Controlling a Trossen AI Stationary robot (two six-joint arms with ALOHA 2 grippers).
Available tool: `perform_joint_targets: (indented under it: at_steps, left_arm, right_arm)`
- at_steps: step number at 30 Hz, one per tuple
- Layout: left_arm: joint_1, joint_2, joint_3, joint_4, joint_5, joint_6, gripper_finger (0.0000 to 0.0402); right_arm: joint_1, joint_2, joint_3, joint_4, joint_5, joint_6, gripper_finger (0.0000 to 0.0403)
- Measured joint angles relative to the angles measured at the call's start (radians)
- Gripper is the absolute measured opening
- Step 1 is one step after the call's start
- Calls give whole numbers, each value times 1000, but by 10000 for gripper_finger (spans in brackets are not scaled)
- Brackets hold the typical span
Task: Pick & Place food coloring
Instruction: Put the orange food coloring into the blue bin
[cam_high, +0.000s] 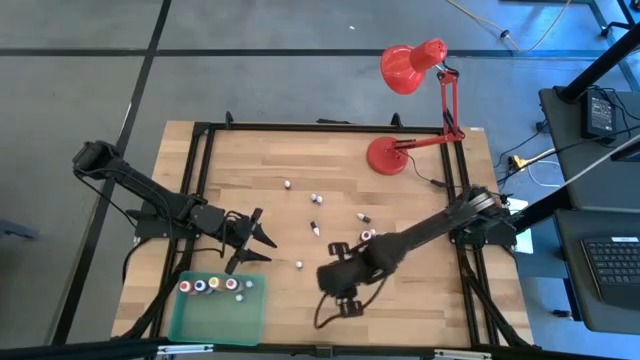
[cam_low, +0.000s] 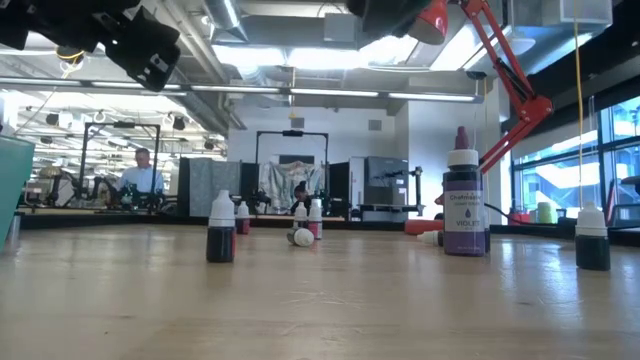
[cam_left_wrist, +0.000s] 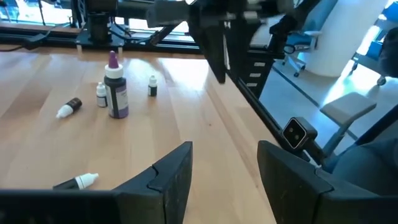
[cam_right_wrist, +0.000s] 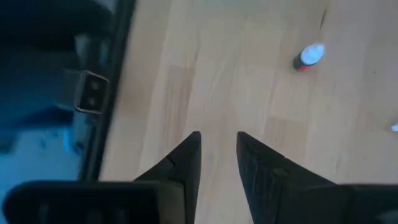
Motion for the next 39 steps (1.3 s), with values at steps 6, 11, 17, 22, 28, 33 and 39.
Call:
perform_joint_targets:
  at_steps: [6, 11, 17, 22, 28, 33, 39]
  left_arm:
    - [-8, 0, 0, -16, 0, 5, 177]
    - [-11, 2, 0, -22, -1, 45, 175]
    - [11, 56, 95, -197, -35, 30, 177]
    - [31, 207, 307, -469, -22, 43, 176]
    - [36, 439, 588, -777, 0, 46, 176]
    - [36, 613, 758, -866, 0, 83, 177]
    - [38, 759, 841, -895, 0, 95, 176]
  right_arm:
    - [49, -317, -434, 418, 59, 39, 104]
    - [122, -548, -762, 714, 208, -6, 104]
    - [162, -734, -1023, 992, 410, -126, 103]
    - [142, -809, -1128, 1065, 418, -80, 103]
    - [134, -822, -1152, 1069, 416, -36, 103]
    - [134, -822, -1156, 1069, 412, -31, 103]
    - [135, -819, -1156, 1068, 354, -9, 103]
